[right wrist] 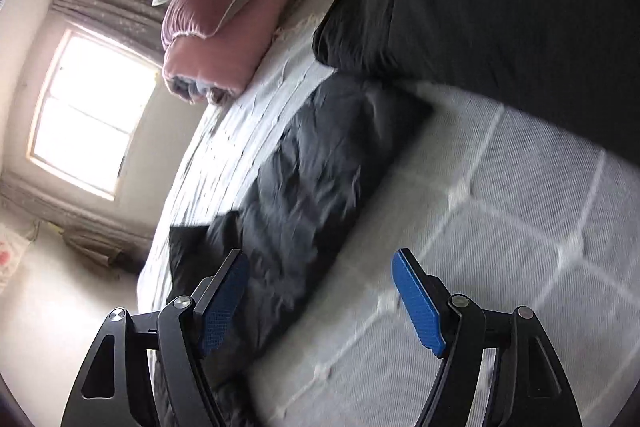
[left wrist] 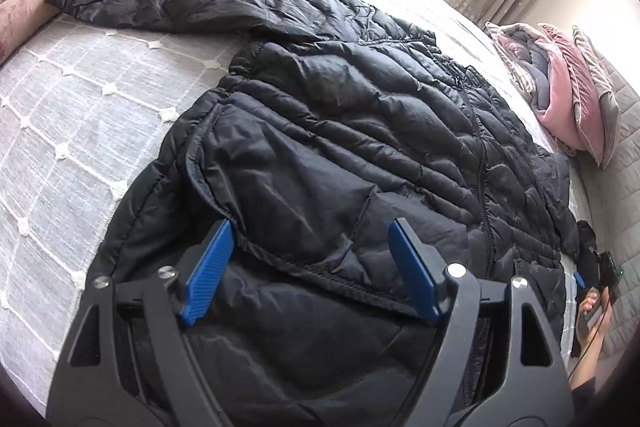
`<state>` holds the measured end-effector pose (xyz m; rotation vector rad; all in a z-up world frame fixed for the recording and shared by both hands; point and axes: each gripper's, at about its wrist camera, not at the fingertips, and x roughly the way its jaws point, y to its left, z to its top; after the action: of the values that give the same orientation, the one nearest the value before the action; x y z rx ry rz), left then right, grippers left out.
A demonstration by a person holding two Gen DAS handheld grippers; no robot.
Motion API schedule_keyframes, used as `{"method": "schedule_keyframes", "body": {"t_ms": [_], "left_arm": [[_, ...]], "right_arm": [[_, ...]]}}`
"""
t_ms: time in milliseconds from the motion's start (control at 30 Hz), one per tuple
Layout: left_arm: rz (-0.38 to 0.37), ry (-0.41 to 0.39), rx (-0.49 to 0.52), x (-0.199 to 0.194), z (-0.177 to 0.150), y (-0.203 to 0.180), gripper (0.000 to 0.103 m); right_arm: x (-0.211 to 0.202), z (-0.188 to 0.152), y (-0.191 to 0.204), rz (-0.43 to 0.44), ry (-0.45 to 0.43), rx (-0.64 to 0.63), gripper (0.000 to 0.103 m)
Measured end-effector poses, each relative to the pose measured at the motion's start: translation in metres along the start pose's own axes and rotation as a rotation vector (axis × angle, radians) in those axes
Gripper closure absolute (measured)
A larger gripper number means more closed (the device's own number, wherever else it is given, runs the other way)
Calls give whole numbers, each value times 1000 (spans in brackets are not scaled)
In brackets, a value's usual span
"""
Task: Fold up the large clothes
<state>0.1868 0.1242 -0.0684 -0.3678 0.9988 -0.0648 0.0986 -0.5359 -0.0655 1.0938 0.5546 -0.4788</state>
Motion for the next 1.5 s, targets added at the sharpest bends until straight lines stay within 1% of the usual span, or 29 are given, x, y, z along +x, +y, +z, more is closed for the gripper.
{"method": "schedule_keyframes", "body": {"t_ms": [100, 133, 200, 300, 333, 400, 433, 467, 500, 533, 567, 600, 633, 667, 700, 733, 833, 867, 900, 967, 1033, 1100, 1133, 1167, 1200, 1267, 1333, 1400, 1500], "left_arm": [[25, -11, -13, 1, 3, 5, 24], [37, -20, -32, 0, 6, 10, 24], [39, -30, -68, -2, 10, 22, 24], [40, -29, -125, -3, 15, 41, 24], [32, -26, -151, -2, 16, 49, 24], [22, -28, -167, -3, 17, 55, 24], [39, -36, -162, -4, 17, 55, 24], [57, -42, -154, -5, 16, 54, 24], [77, -46, -139, -5, 16, 53, 24], [90, -46, -121, -5, 16, 50, 24], [91, -43, -115, -3, 17, 49, 23], [91, -38, -112, -2, 16, 48, 23], [88, -33, -110, -1, 16, 47, 24], [88, -31, -106, -1, 16, 47, 23], [90, -31, -100, -1, 15, 47, 24], [95, -35, -96, -2, 15, 47, 23], [98, -39, -114, -4, 16, 52, 23], [98, -39, -123, -5, 17, 54, 23], [99, -38, -137, -5, 17, 58, 24], [100, -35, -156, -6, 17, 64, 24], [126, -24, -166, -6, 16, 72, 24], [177, 8, -172, -3, 14, 82, 24], [201, 24, -172, -1, 12, 85, 24], [214, 37, -170, 1, 10, 87, 24], [220, 68, -158, 6, 7, 88, 24], [226, 72, -116, 6, 5, 82, 25], [203, 73, -83, 6, 3, 74, 27], [155, 97, -64, 9, 0, 66, 28], [140, 103, -8, 7, -7, 54, 29]], "right_arm": [[14, 9, -10, -69, -23, -2, 28], [20, 13, -14, -89, -30, -3, 29], [18, 19, -20, -89, -63, 5, 30], [21, 27, -19, -117, -101, -1, 30], [25, 27, -16, -138, -106, -26, 30], [33, 25, -5, -208, -125, -121, 29], [38, 23, 2, -245, -131, -169, 29], [41, 21, 7, -263, -137, -197, 31], [44, 20, 10, -267, -142, -218, 35], [46, 18, 13, -253, -138, -234, 51], [46, 18, 13, -248, -133, -234, 88], [44, 19, 13, -227, -126, -220, 99], [39, 22, 11, -162, -111, -162, 99], [28, 23, 15, -121, -138, -136, 99], [14, 23, 27, -95, -190, -162, 99], [2, 23, 39, -92, -235, -202, 99], [-45, 12, 85, -82, -410, -344, 99], [-57, 10, 96, -89, -447, -371, 99], [-72, 5, 111, -117, -488, -415, 99], [-84, -2, 128, -170, -538, -474, 100], [-92, -8, 135, -224, -574, -507, 100], [-90, -8, 130, -265, -569, -494, 100], [-84, -6, 122, -288, -548, -478, 100], [-73, -5, 120, -298, -534, -469, 100], [-63, -4, 113, -309, -510, -456, 100], [-63, -2, 97, -311, -487, -426, 101], [-64, 3, 83, -286, -473, -368, 101], [-61, 3, 86, -286, -486, -365, 101], [-69, 1, 93, -294, -527, -355, 101]]}}
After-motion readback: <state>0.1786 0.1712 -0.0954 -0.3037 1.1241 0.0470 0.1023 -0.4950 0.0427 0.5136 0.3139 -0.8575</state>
